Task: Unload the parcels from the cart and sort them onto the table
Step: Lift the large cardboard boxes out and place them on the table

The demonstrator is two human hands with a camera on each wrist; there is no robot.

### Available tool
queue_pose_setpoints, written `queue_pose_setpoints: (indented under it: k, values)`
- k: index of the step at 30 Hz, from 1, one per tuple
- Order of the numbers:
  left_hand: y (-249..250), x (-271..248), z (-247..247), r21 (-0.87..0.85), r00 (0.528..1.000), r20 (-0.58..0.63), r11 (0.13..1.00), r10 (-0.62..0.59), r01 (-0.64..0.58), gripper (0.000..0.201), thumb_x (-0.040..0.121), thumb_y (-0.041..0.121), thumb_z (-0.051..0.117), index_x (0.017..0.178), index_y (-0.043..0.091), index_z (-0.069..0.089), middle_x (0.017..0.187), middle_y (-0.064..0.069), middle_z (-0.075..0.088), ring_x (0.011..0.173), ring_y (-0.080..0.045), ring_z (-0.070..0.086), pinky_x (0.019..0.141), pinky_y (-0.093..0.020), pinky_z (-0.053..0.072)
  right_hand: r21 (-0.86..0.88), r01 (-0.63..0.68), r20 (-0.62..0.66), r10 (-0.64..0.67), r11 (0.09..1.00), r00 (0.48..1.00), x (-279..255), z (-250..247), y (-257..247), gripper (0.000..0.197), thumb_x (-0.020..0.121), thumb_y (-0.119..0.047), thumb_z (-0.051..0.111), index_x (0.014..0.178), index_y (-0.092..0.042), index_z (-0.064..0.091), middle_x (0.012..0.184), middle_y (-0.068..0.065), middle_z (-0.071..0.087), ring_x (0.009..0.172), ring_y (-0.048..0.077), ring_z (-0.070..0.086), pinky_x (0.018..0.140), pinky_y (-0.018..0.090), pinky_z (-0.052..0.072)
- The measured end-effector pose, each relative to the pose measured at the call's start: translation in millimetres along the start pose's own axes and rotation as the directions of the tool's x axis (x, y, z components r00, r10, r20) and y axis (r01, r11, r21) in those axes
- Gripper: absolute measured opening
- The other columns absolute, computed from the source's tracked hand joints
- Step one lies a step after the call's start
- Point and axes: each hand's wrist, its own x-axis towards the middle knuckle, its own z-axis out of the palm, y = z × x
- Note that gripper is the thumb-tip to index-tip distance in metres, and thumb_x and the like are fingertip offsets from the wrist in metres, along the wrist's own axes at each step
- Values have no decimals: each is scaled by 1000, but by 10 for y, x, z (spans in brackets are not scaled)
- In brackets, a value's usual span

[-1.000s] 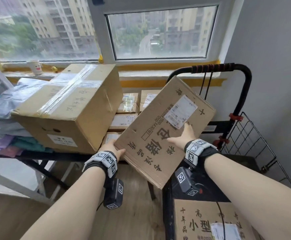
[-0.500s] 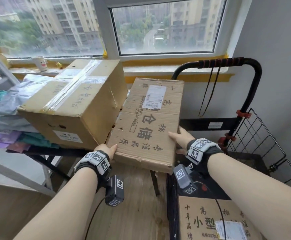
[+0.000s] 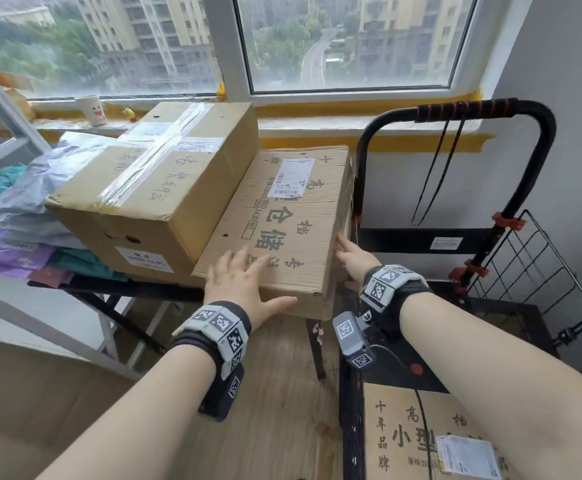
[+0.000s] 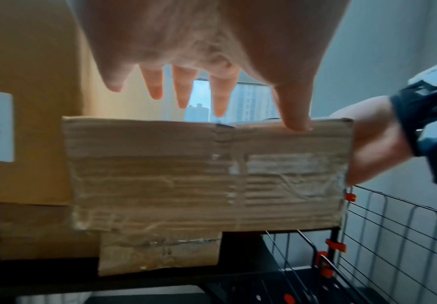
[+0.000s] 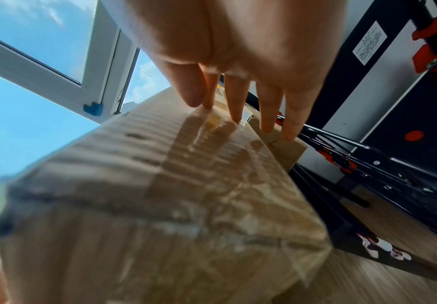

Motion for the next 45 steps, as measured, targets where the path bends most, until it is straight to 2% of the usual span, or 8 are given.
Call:
queue_pose_setpoints:
  k: [8, 11, 17, 22, 26, 30, 37, 45]
  values:
    - [161, 202, 115, 24, 997, 80, 1000, 15, -17, 95, 71, 77, 52, 146, 45, 3, 158, 9, 4, 145, -30, 5, 112, -60, 17, 12, -89, -106, 90, 996, 990, 311, -126, 179, 48, 100, -21, 38, 145, -7, 30, 149, 14, 35, 136, 31, 35, 113, 42, 30]
    - [166, 205, 130, 51, 998, 63, 999, 7, -10, 93, 72, 77, 49, 146, 46, 0, 158, 10, 3, 145, -31, 6, 112, -59, 18, 5, -136, -112, 136, 991, 984, 441, -127, 180, 50, 100, -26, 37, 147, -9, 28, 153, 10, 28, 138, 30, 31, 113, 41, 29]
    - [160, 207, 155, 81, 999, 44, 997, -2, -2, 93, 72, 80, 44, 146, 46, -3, 158, 10, -1, 145, -30, 5, 114, -56, 17, 26, -162, -166, 164, 987, 972, 752, -130, 160, 44, 100, -7, 32, 143, 3, 28, 153, 15, 23, 140, 31, 24, 111, 36, 23]
    - [133, 211, 203, 108, 1000, 11, 994, -5, 4, 92, 72, 82, 39, 146, 46, -3, 159, 9, -1, 145, -29, 5, 113, -55, 19, -25, -69, -68, 67, 997, 995, 926, -119, 230, 47, 101, -30, 30, 142, -8, 34, 145, 15, 40, 130, 33, 42, 108, 43, 36]
    - [126, 216, 186, 118, 1000, -10, 993, -6, 7, 92, 71, 83, 38, 146, 46, -1, 159, 8, 1, 145, -27, 6, 113, -54, 20, 54, -153, 10, 153, 987, 988, 877, -63, 234, 45, 102, -22, 27, 144, -5, 30, 148, 17, 35, 132, 35, 40, 69, 24, 51]
    - [151, 223, 188, 119, 1000, -4, 993, -9, 9, 92, 72, 83, 37, 146, 45, -1, 159, 8, 2, 145, -29, 7, 112, -56, 20, 231, -221, -10, 230, 947, 973, 862, -45, 265, 47, 101, -28, 34, 138, 0, 38, 142, 21, 43, 128, 37, 46, 91, 39, 48]
    - [273, 266, 203, 106, 1000, 16, 994, -19, 17, 92, 74, 81, 38, 147, 41, -1, 159, 5, 3, 144, -32, 8, 109, -61, 21, 332, -332, 125, 307, 883, 943, 712, -30, 350, 63, 92, -56, 40, 135, -10, 46, 133, 12, 55, 118, 33, 54, 98, 54, 45]
    - [277, 262, 183, 114, 999, 25, 993, -20, 17, 92, 75, 81, 37, 147, 41, -5, 159, 7, -1, 145, -30, 5, 110, -59, 20, 433, -254, 94, 237, 865, 967, 493, 34, 190, 57, 90, -61, 39, 133, -25, 46, 130, 5, 58, 118, 26, 55, 97, 47, 46]
